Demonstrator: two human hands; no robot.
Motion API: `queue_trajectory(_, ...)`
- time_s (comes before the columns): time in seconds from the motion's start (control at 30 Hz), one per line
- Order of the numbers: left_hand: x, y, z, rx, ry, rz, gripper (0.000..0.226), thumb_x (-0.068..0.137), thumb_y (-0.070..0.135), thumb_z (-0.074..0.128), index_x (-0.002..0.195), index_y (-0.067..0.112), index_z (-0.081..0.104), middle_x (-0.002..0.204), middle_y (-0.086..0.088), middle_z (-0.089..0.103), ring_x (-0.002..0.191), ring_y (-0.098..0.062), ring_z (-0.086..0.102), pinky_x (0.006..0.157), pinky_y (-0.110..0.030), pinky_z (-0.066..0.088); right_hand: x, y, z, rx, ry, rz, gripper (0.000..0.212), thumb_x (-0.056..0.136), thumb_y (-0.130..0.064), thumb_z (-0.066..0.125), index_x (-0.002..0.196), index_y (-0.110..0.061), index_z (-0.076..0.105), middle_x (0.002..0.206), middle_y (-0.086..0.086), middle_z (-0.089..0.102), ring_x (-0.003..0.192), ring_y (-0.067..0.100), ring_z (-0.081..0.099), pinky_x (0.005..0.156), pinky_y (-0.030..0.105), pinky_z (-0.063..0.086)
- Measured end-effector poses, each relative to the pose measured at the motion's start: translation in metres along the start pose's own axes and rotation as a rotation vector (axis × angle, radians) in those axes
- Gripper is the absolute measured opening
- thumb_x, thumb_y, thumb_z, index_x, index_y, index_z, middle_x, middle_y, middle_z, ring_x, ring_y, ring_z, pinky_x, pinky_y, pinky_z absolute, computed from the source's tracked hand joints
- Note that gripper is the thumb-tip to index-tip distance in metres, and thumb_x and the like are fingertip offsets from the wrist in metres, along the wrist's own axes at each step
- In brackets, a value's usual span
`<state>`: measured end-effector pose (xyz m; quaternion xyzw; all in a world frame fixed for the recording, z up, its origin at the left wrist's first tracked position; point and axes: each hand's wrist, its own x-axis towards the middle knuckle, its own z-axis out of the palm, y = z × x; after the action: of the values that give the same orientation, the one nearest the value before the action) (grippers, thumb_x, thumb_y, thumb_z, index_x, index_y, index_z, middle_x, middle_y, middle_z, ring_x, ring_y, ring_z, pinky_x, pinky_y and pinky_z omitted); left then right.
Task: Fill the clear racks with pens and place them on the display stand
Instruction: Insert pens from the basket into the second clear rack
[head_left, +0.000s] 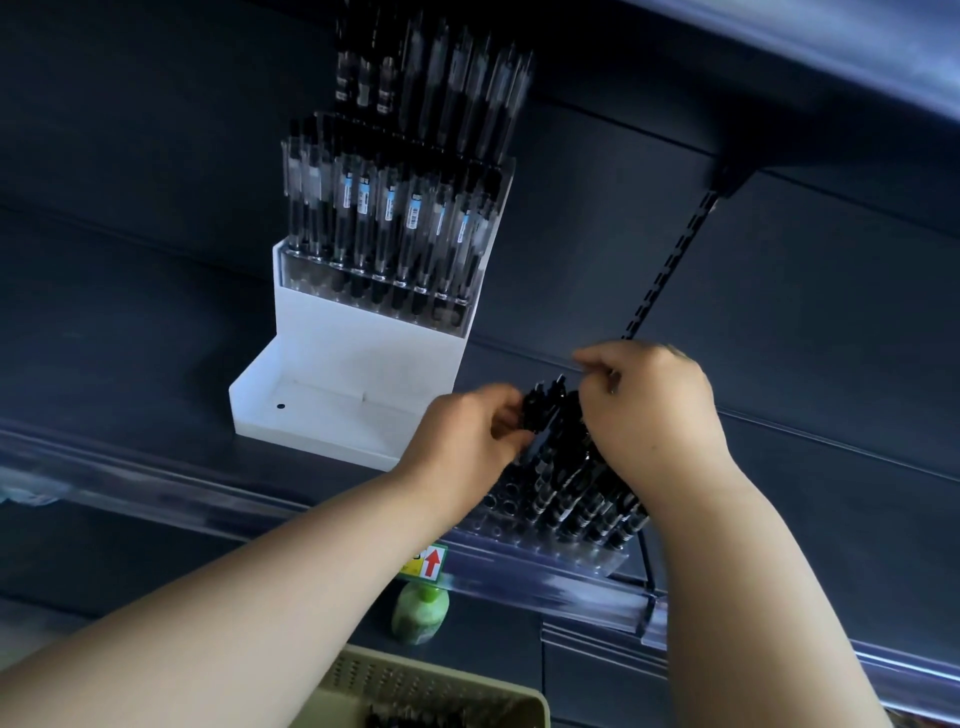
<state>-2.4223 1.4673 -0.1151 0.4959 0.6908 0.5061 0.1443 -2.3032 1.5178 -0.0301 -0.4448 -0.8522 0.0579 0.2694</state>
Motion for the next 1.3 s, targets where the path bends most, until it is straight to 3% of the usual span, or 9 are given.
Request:
queue_trajectory(0.07,-0.001,-0.002,0.004,0.020,-0.025,-0.006,0.013,0.082,0.019,0.071,0.095,0.018,0.068,0.080,0.010,0.068,0.077,-0.007,0.064,0.077,-0.026,0.053,-0.001,0.001,0.000,-0.002,0.006,-0.004,0.031,0.084,-0.011,0.050,0.104,-0.022,0.070,0.103,0.003,0.069,0.107,0.027,0.053,0.093,0.042,0.042)
queue_trajectory(0.17,-0.001,-0.002,0.007,0.046,-0.019,0.010,0.013,0.083,0.020,0.069,0.095,0.016,0.067,0.085,0.004,0.071,0.080,-0.012,0.065,0.076,-0.029,0.053,-0.003,0.002,0.000,-0.009,-0.003,-0.017,0.029,0.086,-0.012,0.050,0.106,-0.021,0.070,0.105,0.002,0.068,0.109,0.026,0.051,0.093,0.042,0.042)
queue_trajectory(0.47,-0.005,-0.002,0.012,0.122,-0.051,0.043,0.012,0.085,0.022,0.066,0.095,0.018,0.064,0.091,0.003,0.068,0.083,-0.013,0.062,0.077,-0.030,0.051,-0.012,0.002,-0.005,-0.025,0.007,-0.065,0.029,0.088,-0.012,0.050,0.107,-0.020,0.069,0.105,0.001,0.069,0.111,0.026,0.050,0.094,0.042,0.042)
queue_trajectory(0.67,-0.008,-0.006,0.014,0.096,-0.051,0.005,0.038,0.081,0.026,0.071,0.116,0.023,0.056,0.093,0.009,0.064,0.085,-0.008,0.060,0.076,-0.019,0.047,-0.025,-0.003,-0.012,-0.024,0.028,-0.102,0.028,0.086,-0.009,0.051,0.105,-0.018,0.070,0.099,0.005,0.070,0.106,0.028,0.053,0.089,0.043,0.044)
queue_trajectory(0.83,-0.016,-0.002,0.005,0.119,-0.031,0.008,0.039,0.087,0.022,0.064,0.124,0.019,0.054,0.104,0.004,0.063,0.096,-0.014,0.060,0.087,-0.027,0.049,-0.043,-0.006,-0.014,-0.034,0.066,-0.112,0.026,0.084,-0.006,0.052,0.100,-0.014,0.072,0.093,0.007,0.070,0.097,0.031,0.056,0.083,0.042,0.047)
queue_trajectory(0.93,-0.030,-0.002,-0.007,0.282,-0.060,0.084,0.036,0.091,0.020,0.056,0.127,0.016,0.053,0.118,-0.002,0.059,0.108,-0.019,0.057,0.092,-0.032,0.046,-0.058,-0.007,-0.007,-0.036,0.080,-0.116,0.028,0.083,-0.004,0.053,0.103,-0.010,0.070,0.099,0.009,0.069,0.098,0.031,0.056,0.083,0.040,0.048)
queue_trajectory(1.13,-0.063,-0.004,-0.030,0.628,-0.125,0.290,0.037,0.093,0.019,0.048,0.129,0.014,0.052,0.124,-0.004,0.055,0.116,-0.023,0.048,0.093,-0.033,0.042,-0.094,-0.010,0.001,0.023,0.302,-0.167,0.026,0.072,0.009,0.062,0.092,-0.004,0.072,0.091,0.012,0.066,0.084,0.033,0.059,0.068,0.036,0.052)
queue_trajectory(1.3,-0.096,-0.015,-0.037,0.648,-0.164,0.262,0.037,0.092,0.016,0.047,0.130,0.014,0.051,0.124,-0.003,0.056,0.116,-0.022,0.048,0.093,-0.032,0.041,-0.125,-0.011,0.017,0.034,0.091,-0.045,0.025,0.084,-0.003,0.055,0.105,-0.007,0.069,0.103,0.009,0.064,0.096,0.028,0.057,0.078,0.035,0.050)
